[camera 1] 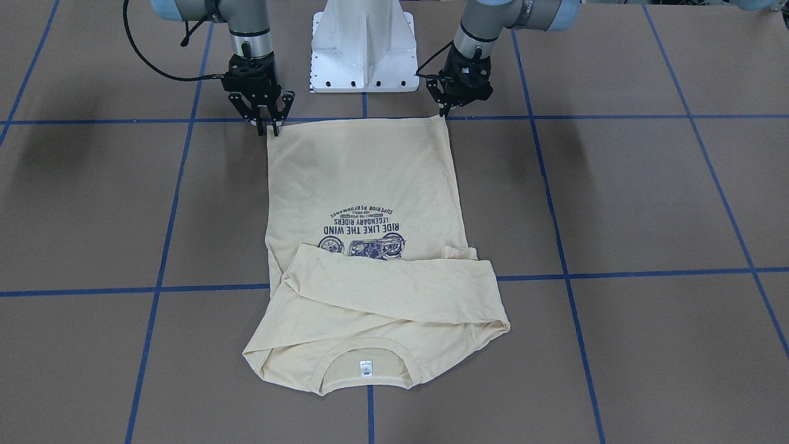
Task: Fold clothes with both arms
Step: 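Move both grippers to the hem corners nearest the robot and grasp, then lift the hem with both grippers and fold it toward the collar, then release the hem and raise both grippers away from the shirt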
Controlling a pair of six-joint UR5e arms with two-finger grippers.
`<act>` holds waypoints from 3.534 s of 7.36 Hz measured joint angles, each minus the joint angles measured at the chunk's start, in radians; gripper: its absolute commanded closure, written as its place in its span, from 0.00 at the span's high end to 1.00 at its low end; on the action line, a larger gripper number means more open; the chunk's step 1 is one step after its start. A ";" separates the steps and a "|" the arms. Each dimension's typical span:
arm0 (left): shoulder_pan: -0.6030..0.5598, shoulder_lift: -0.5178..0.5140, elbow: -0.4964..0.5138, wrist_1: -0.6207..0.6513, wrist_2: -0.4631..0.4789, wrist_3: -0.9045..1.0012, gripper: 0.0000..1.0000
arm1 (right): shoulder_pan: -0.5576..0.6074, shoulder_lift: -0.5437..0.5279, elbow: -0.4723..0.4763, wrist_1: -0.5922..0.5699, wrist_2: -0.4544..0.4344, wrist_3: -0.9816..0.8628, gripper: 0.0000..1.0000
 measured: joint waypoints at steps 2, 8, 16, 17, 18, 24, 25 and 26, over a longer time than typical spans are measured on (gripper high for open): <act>0.000 0.000 0.000 0.000 0.000 0.000 0.00 | -0.001 0.000 0.002 -0.003 0.000 0.000 0.00; -0.006 0.003 -0.084 0.044 -0.018 0.009 0.00 | 0.020 0.006 0.177 -0.123 0.051 0.001 0.00; 0.038 -0.019 -0.468 0.354 -0.130 -0.003 0.00 | 0.014 0.050 0.483 -0.400 0.264 -0.014 0.00; -0.006 -0.045 -0.402 0.355 -0.122 -0.002 0.00 | 0.084 0.121 0.390 -0.398 0.263 -0.024 0.00; -0.049 -0.071 -0.335 0.355 -0.101 -0.001 0.00 | 0.151 0.189 0.299 -0.395 0.263 -0.041 0.00; -0.284 -0.139 -0.225 0.353 -0.051 0.014 0.00 | 0.379 0.293 0.141 -0.354 0.240 -0.109 0.00; -0.308 -0.163 -0.188 0.350 -0.040 0.019 0.00 | 0.395 0.322 0.106 -0.349 0.239 -0.110 0.00; -0.321 -0.186 -0.132 0.341 -0.020 0.026 0.00 | 0.405 0.347 0.062 -0.343 0.238 -0.112 0.00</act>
